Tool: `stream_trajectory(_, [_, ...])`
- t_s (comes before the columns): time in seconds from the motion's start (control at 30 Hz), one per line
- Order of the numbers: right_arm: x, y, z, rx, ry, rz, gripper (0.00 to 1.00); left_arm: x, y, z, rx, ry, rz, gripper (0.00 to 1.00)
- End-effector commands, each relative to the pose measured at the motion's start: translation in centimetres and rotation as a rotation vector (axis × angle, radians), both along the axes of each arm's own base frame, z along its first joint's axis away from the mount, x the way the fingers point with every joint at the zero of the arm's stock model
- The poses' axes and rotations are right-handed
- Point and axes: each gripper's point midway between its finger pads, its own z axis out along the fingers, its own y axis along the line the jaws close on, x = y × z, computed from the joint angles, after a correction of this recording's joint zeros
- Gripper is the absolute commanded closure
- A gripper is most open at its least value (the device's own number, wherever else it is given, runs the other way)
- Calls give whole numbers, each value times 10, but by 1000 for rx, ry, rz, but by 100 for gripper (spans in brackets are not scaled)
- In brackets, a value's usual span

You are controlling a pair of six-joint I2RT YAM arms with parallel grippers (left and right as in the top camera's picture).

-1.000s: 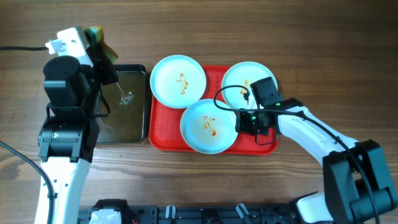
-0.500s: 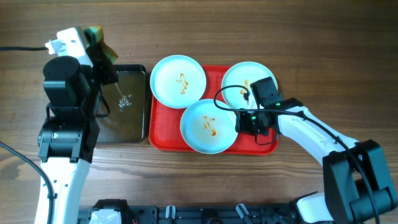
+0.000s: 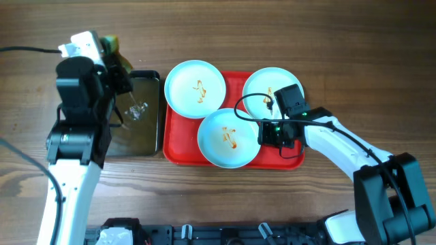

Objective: Clean dirty plates on tray and stack at the side
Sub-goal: 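Lift the wet sponge with the left gripper and dip it in the water, then wipe the bottom plate with the sponge while the right gripper holds its rim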

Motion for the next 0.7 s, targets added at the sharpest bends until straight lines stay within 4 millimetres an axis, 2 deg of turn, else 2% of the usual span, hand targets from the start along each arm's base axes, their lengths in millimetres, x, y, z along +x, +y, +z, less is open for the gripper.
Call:
stream_trajectory(0.0, [-1,-2,-5,-19,10,-6,96,7,0,-30,15,109,9,96])
stream_trajectory(0.13, [-1,-2,-5,-20,9,-5,96,1,1,-101,26,364,7,96])
stream_trajectory(0.23, [-1,-2,-5,-20,9,-4,96,-11,1,-160,35,582,6,96])
stream_trajectory(0.37, [-2,-2,-5,-20,9,-4,96,-26,2,-213,41,776,7,96])
stream_trajectory(0.47, [-2,-2,-5,-21,12,-4,96,-33,2,-230,44,838,6,96])
stream_trajectory(0.67, [-2,-2,-5,-21,11,-4,96,-33,2,-228,44,835,6,96])
